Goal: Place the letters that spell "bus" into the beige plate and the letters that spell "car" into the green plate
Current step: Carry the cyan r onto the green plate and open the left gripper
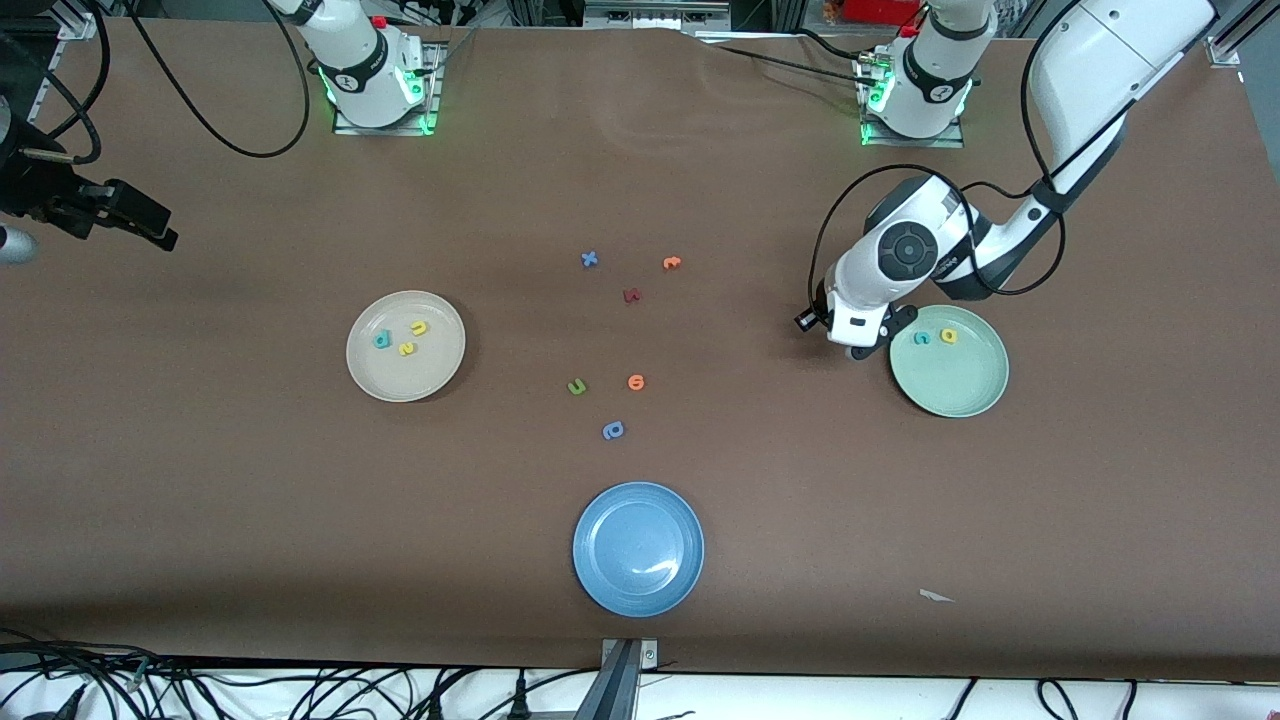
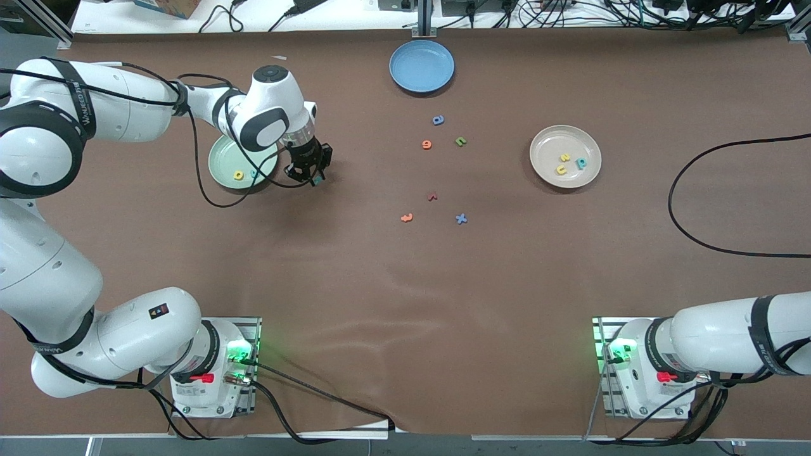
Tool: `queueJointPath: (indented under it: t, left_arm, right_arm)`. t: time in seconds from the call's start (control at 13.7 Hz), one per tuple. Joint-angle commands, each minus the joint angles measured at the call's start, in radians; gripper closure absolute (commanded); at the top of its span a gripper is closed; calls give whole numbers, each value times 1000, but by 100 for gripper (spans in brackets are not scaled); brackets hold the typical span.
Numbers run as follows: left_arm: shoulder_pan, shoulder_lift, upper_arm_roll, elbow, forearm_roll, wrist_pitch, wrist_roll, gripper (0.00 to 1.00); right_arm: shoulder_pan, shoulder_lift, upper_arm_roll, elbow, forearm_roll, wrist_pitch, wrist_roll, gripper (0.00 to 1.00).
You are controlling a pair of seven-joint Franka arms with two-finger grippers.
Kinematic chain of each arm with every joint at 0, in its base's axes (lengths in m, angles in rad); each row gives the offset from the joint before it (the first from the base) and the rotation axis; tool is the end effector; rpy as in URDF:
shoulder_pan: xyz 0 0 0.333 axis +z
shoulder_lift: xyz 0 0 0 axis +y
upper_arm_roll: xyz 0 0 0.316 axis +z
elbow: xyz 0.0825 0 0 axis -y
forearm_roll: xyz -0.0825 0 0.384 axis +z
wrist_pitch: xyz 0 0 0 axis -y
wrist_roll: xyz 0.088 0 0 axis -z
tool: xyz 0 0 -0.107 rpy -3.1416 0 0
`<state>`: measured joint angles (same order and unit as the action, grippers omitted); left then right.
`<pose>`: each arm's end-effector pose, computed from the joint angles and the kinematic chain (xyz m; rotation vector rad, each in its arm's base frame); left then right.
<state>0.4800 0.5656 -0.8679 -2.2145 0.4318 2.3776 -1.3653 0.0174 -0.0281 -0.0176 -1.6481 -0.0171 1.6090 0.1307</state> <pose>0.4852 -0.2121 0.1943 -2.9420 -1.0370 0.3287 0.5480 -0.0020 0.6068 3.1177 -0.2032 -0.0155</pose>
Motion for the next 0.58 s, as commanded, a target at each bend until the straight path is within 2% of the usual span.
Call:
queueJointPath:
  t: [0.0, 0.22, 0.51]
  left_arm:
    - [67, -18, -52, 16, 8, -82, 53, 70]
    - [211, -16, -134, 58, 7, -208, 168, 70]
    - [299, -12, -134, 169, 8, -351, 359, 69]
  right_arm:
    - [12, -12, -10, -9, 5, -7, 9, 0]
    - [12, -12, -10, -9, 3, -7, 9, 0]
    - [12, -12, -10, -9, 3, -7, 9, 0]
